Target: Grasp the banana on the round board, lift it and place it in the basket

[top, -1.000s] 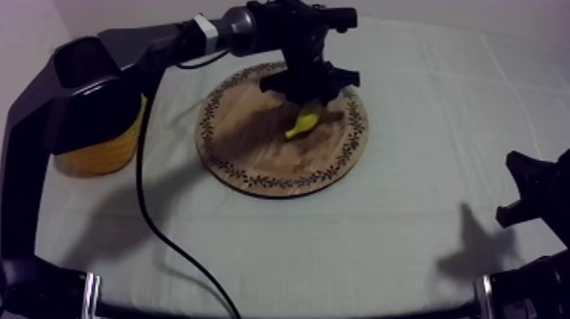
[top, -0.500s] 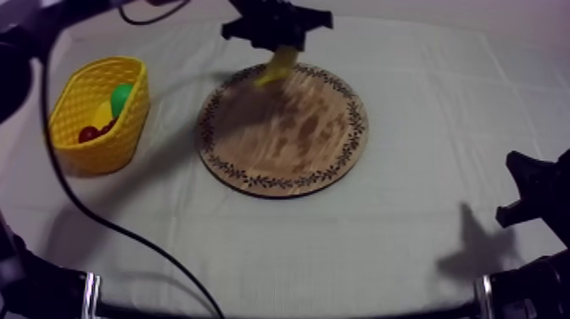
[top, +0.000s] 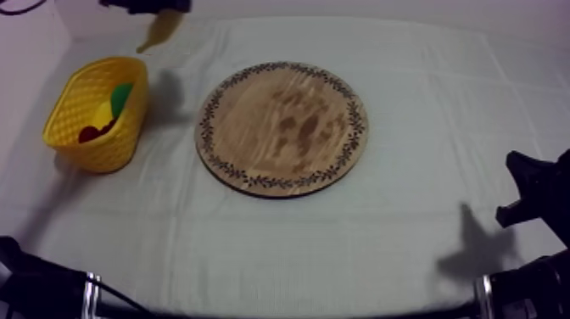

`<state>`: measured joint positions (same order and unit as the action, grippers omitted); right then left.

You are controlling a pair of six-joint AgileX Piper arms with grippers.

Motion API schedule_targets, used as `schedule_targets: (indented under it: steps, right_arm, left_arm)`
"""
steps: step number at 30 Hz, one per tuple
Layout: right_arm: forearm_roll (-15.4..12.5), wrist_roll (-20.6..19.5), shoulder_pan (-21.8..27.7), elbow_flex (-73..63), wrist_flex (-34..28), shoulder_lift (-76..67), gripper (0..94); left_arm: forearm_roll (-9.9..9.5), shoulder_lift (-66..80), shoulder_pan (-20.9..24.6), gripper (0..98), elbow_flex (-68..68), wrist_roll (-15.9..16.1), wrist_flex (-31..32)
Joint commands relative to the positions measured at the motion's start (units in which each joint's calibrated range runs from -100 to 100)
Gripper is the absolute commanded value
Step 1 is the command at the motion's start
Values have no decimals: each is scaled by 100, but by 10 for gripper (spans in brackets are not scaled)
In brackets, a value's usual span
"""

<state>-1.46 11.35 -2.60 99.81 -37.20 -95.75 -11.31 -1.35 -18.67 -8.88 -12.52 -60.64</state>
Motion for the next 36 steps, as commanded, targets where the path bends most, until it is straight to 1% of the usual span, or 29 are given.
schedule_targets:
  steps: [1, 7, 14, 20, 24, 30, 36]
  right_arm:
    - [2, 0, 0, -3, 3, 0, 3]
    - [2, 0, 0, -3, 3, 0, 3]
    - [2, 0, 0, -3, 3, 0, 3]
    - [2, 0, 0, -3, 3, 0, 3]
    - [2, 0, 0, -3, 3, 0, 3]
    - [2, 0, 0, -3, 3, 0, 3]
    - [2, 0, 0, -3, 3, 0, 3]
  left_arm:
    - [-45, 419, 210, 270, -202, 99, 17]
    - [-223, 595, 636, 272, -672, 243, 182]
    - [-264, 352, 1045, 265, -1001, 340, 199]
    - [-216, -74, 1298, 263, -1116, 405, 59]
    - [-147, -402, 1472, 255, -1251, 507, -73]
    - [-110, -810, 1691, 252, -1420, 613, -311]
    - [-36, -972, 1815, 250, -1468, 720, -427]
